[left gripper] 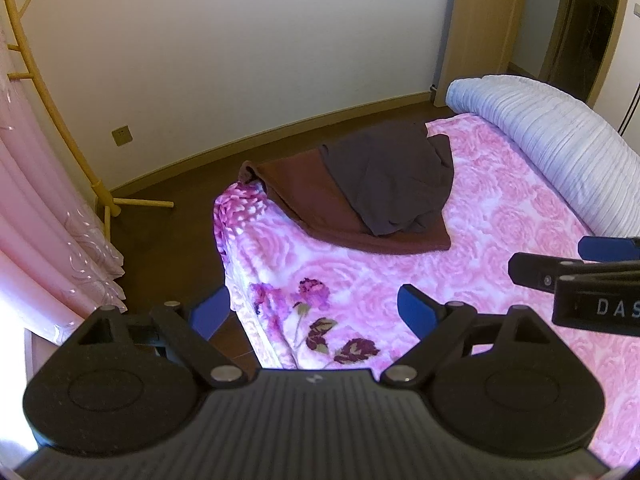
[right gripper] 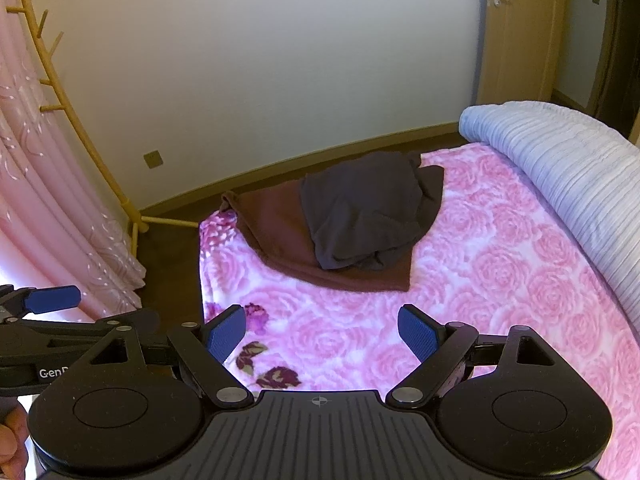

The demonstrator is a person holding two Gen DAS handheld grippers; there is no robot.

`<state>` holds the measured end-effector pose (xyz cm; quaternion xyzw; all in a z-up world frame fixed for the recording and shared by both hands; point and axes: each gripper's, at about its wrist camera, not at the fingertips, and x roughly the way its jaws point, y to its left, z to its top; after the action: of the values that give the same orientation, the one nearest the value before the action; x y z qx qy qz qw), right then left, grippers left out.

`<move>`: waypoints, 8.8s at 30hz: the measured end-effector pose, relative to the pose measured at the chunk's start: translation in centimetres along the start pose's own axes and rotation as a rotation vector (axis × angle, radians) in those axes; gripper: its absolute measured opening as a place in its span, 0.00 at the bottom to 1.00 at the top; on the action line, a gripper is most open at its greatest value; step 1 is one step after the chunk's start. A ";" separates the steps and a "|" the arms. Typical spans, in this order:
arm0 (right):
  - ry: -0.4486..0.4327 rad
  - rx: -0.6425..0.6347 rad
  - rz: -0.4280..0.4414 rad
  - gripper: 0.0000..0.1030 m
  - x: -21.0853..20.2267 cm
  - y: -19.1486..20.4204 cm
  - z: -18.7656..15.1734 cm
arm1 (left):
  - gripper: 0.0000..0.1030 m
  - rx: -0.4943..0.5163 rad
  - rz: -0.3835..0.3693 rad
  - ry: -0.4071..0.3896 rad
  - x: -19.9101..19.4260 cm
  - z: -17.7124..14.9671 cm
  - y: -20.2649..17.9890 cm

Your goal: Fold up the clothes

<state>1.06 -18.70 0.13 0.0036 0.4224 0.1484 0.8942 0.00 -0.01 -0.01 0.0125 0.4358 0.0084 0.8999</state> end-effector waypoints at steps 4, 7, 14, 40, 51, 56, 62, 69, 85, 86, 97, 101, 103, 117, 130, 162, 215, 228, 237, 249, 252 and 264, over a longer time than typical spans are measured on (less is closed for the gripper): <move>0.008 0.005 0.000 0.84 0.0 -0.3 0.1 | 0.86 -0.004 -0.002 0.012 0.1 -0.2 -0.2; 0.016 0.010 -0.001 0.84 0.2 -0.5 0.1 | 0.86 -0.007 -0.004 0.021 0.2 -0.4 -0.4; 0.023 0.019 0.005 0.84 0.4 -0.8 -0.2 | 0.86 -0.007 -0.011 0.023 0.5 -0.8 -0.4; 0.066 0.077 -0.048 0.83 12.1 -7.8 1.8 | 0.85 0.723 -0.267 -0.096 20.1 4.7 -3.8; 0.175 0.196 -0.197 0.82 24.9 -16.2 5.3 | 0.49 1.048 -0.446 -0.069 39.6 5.5 -12.4; 0.204 0.196 -0.216 0.82 27.6 -18.4 5.9 | 0.07 1.066 -0.485 -0.077 39.8 7.0 -10.7; 0.165 -0.013 -0.150 0.82 29.7 -17.0 9.0 | 0.04 0.806 -0.446 -0.109 35.4 12.2 -1.8; 0.165 -0.731 -0.130 0.83 37.4 -11.6 10.5 | 0.04 0.585 -0.478 -0.091 36.2 14.9 4.9; 0.193 -1.281 0.029 0.24 45.9 -8.1 12.4 | 0.04 0.556 -0.531 -0.153 37.0 14.0 5.8; 0.183 -1.250 0.008 0.14 45.1 -8.3 12.5 | 0.04 0.562 -0.537 -0.167 36.4 14.3 5.8; -0.129 -0.780 -0.314 0.00 19.1 -14.8 13.7 | 0.03 0.726 -0.663 -0.468 22.3 19.6 3.0; -0.193 -0.608 -0.434 0.00 6.8 -14.2 8.0 | 0.02 0.787 -0.710 -0.515 15.8 16.8 1.0; -0.207 -0.533 -0.459 0.00 1.8 -13.6 3.5 | 0.02 0.833 -0.731 -0.530 11.7 13.7 0.0; -0.095 0.137 -0.416 0.00 -20.3 -4.0 -21.9 | 0.02 0.867 -1.343 -0.308 -11.8 -5.2 -11.9; -0.193 0.548 -0.967 0.43 -42.4 2.8 -37.0 | 0.02 1.044 -2.016 -0.338 -25.2 -7.4 -20.6; 0.422 -0.018 -0.560 0.64 -5.9 -19.6 -45.4 | 0.05 1.900 -1.101 -0.105 13.3 -30.6 -37.9; -0.004 0.659 -0.223 0.03 -18.0 -27.1 -46.5 | 0.67 0.838 -1.007 0.947 13.5 -28.9 -51.8; 0.010 0.962 -0.456 0.06 -21.2 -25.9 -50.5 | 0.13 0.786 -1.039 1.056 16.2 -35.8 -55.5; -0.092 1.007 -0.334 0.50 -18.3 -28.5 -52.3 | 0.10 0.896 -1.236 1.028 11.2 -31.8 -54.1; -0.044 1.000 -0.650 0.20 -31.8 -35.2 -55.5 | 0.45 0.709 -1.107 0.983 12.0 -34.1 -56.9; -0.039 0.981 -0.626 0.20 -31.8 -36.0 -55.6 | 0.50 0.658 -1.165 1.023 9.7 -36.3 -58.7; -0.113 1.065 -0.562 0.20 -34.1 -34.9 -58.7 | 0.04 0.820 -1.154 0.969 4.1 -37.9 -60.3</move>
<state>-54.62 -68.19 -16.55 0.3469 0.3752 -0.3256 0.7955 -26.91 -59.64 -28.53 0.1085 0.6790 -0.6046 0.4021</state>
